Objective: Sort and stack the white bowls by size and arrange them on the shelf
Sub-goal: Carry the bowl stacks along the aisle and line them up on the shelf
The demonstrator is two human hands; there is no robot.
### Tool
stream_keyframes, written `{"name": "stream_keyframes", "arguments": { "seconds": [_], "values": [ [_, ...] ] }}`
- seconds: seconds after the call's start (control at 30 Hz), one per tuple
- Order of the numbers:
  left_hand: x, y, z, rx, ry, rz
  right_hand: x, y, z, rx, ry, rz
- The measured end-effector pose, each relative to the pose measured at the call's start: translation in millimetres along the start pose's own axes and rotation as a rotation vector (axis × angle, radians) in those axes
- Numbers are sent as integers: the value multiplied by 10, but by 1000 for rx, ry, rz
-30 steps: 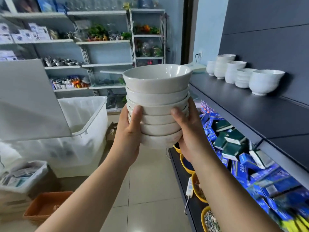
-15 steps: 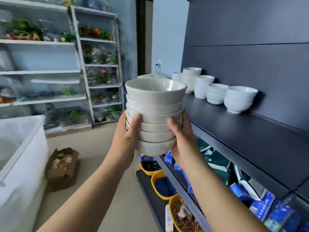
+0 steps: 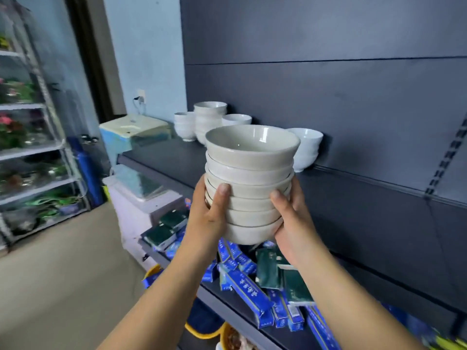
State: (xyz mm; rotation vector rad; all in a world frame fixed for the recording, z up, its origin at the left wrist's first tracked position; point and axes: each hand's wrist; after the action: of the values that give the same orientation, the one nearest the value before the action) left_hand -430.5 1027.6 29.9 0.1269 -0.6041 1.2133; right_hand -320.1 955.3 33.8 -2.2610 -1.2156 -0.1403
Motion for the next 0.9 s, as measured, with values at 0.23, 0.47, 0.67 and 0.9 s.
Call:
{"name": "stream_keyframes", "arguments": {
  "seconds": [0.23,0.47,0.67,0.9],
  "values": [
    [487,-663,-438,-111,42,-162,503,498,-44,-67,78,147],
    [684,-1038,-655,-224,149,-379,644,785,-101,-153,124,285],
    [812,-1199,-826,-262,234,-555,653,871,-122,-251,159,409],
    [863,-1281,-966,-274,285,-665,617,950,-35,-295,131,530]
  ]
}}
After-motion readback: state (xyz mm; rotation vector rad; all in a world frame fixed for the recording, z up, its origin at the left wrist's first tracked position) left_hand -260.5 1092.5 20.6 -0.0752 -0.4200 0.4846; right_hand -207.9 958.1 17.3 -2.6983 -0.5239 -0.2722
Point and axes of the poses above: each hand's wrist, its own x-axis towards the middle knuckle, its own y-axis out of the back of the hand, z = x × y, and after that the axes turned 9 degrees about z, right-handed
